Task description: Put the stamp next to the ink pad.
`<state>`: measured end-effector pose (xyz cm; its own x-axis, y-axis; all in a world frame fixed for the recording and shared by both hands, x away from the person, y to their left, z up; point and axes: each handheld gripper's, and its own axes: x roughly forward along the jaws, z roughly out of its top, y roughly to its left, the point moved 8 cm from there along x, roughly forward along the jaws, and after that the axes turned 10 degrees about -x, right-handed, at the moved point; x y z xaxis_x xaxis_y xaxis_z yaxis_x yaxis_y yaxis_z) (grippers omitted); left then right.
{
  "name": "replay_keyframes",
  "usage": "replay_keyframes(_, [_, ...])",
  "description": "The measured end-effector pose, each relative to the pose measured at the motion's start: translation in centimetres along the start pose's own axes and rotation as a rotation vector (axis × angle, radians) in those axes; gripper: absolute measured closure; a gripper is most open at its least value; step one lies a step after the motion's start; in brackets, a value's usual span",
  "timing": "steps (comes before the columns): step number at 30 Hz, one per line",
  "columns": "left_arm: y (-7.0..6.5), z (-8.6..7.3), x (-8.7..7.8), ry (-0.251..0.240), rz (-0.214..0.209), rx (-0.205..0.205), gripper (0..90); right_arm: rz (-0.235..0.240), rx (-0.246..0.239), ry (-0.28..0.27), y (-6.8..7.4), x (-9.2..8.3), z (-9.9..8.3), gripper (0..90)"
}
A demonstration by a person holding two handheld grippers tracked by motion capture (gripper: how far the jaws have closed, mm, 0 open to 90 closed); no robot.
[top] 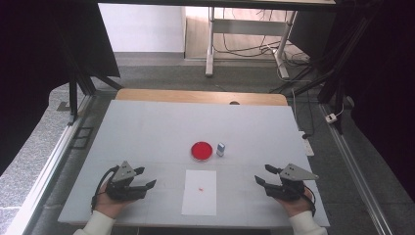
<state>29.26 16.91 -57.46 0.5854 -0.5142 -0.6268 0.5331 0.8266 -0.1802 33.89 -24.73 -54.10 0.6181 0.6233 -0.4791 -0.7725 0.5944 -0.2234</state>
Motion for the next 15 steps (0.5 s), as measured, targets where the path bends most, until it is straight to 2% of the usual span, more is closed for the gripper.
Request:
replay_keyframes(8, [-0.03, 0.02, 0.01, -0.004, 0.009, 0.005, 33.3, 0.002, 0.001, 0.017, -0.36, -0.7, -1.13, 40.9])
replay_keyframes(15, [0.0, 0.04, 0.08, -0.003, 0.011, 0.006, 33.4, 0.016, -0.011, 0.021, -0.12, -0.5, -1.17, 41.1])
